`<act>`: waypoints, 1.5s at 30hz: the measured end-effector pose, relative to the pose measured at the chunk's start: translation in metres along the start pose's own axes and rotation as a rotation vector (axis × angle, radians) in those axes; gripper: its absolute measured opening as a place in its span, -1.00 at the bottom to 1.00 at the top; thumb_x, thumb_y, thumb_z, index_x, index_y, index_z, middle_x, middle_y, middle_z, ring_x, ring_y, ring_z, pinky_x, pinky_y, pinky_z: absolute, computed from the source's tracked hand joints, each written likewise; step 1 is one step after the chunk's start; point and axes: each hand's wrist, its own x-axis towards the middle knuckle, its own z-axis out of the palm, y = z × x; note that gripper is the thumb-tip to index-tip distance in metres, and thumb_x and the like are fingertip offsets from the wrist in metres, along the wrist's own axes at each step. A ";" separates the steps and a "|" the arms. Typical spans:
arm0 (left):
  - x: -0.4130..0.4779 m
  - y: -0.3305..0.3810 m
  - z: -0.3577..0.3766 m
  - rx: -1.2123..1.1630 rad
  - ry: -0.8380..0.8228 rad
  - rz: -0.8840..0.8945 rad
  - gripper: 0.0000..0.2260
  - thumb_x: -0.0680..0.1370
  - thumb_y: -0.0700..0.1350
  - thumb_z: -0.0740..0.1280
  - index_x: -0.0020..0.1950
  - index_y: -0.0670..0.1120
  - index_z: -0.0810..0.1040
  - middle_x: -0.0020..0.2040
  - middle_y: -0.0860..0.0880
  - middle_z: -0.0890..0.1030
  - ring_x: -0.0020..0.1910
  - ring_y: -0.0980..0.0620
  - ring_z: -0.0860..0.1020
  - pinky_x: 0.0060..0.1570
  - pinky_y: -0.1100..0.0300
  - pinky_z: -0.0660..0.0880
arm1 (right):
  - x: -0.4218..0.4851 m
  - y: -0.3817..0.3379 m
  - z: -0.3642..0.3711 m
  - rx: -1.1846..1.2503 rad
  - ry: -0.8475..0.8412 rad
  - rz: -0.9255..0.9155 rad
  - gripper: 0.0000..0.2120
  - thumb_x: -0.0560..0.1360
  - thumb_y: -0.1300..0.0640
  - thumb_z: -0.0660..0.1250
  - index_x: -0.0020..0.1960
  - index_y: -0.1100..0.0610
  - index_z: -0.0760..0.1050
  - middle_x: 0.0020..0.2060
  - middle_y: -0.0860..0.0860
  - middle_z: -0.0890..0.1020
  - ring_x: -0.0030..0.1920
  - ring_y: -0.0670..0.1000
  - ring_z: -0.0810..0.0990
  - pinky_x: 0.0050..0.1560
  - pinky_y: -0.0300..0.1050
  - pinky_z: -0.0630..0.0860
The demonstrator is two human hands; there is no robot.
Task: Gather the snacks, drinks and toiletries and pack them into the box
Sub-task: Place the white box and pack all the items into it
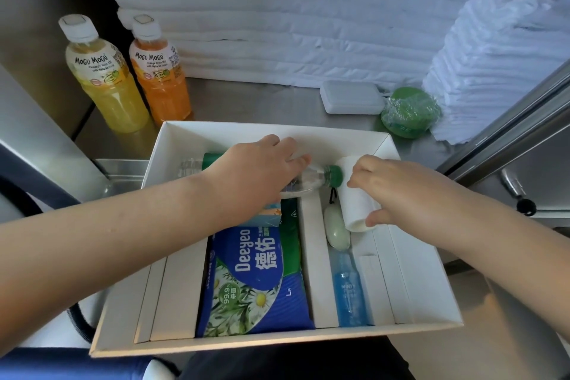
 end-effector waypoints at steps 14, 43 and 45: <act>-0.022 -0.014 -0.013 -0.093 0.008 0.032 -0.31 0.52 0.26 0.06 0.53 0.02 -0.14 0.50 0.00 0.11 0.41 0.01 0.20 0.32 0.12 0.27 | -0.012 -0.001 0.000 0.130 0.182 -0.070 -0.38 0.45 -0.18 0.31 0.43 -0.01 0.25 0.34 -0.11 0.30 0.30 -0.08 0.30 0.26 -0.20 0.31; -0.056 -0.073 -0.025 -0.454 0.336 -0.642 -0.49 0.57 0.05 0.19 0.50 0.01 0.17 0.52 0.04 0.16 0.49 0.02 0.10 0.41 0.09 0.13 | 0.103 -0.011 -0.050 0.342 0.423 -0.354 -0.34 0.53 -0.25 0.00 0.53 -0.14 -0.19 0.50 -0.23 -0.03 0.45 -0.29 -0.06 0.37 -0.38 -0.11; -0.063 -0.075 -0.026 -0.490 0.374 -0.738 -0.50 0.57 0.03 0.21 0.49 0.01 0.20 0.49 0.04 0.21 0.44 -0.02 0.23 0.32 0.05 0.29 | 0.128 -0.024 -0.066 0.378 0.523 -0.404 -0.38 0.57 -0.13 0.10 0.54 -0.05 -0.05 0.51 -0.12 0.06 0.48 -0.17 0.03 0.41 -0.35 -0.06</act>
